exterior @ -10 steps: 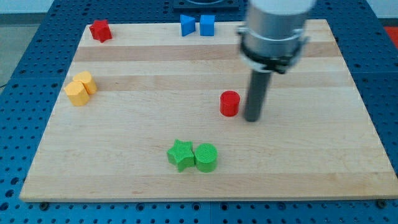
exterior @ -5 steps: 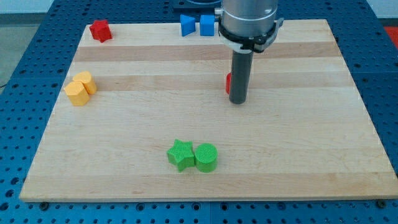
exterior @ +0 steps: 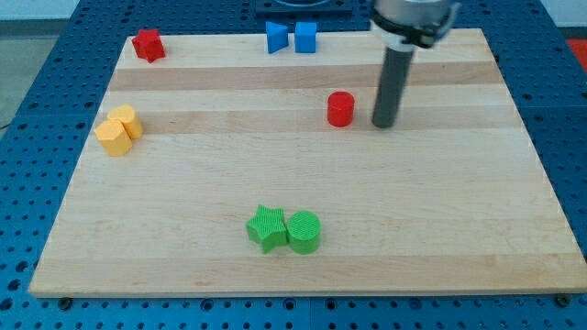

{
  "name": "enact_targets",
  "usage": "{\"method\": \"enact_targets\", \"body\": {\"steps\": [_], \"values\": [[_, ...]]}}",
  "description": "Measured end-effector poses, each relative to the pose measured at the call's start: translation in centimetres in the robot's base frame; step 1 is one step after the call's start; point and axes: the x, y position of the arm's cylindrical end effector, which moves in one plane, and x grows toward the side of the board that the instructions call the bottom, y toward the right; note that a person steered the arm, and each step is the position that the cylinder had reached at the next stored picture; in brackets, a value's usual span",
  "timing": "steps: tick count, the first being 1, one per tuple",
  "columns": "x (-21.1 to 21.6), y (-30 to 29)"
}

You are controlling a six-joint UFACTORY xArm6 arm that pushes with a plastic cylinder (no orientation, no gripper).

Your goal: Push the red circle into the red star

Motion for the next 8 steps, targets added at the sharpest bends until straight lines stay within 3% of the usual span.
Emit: {"method": "enact_targets", "body": {"steps": [2,4,7,8], "values": [[-5.8,-15.2],[-4.8,-8.2],[0.3,-17.2],[3.5,-16.5]]}}
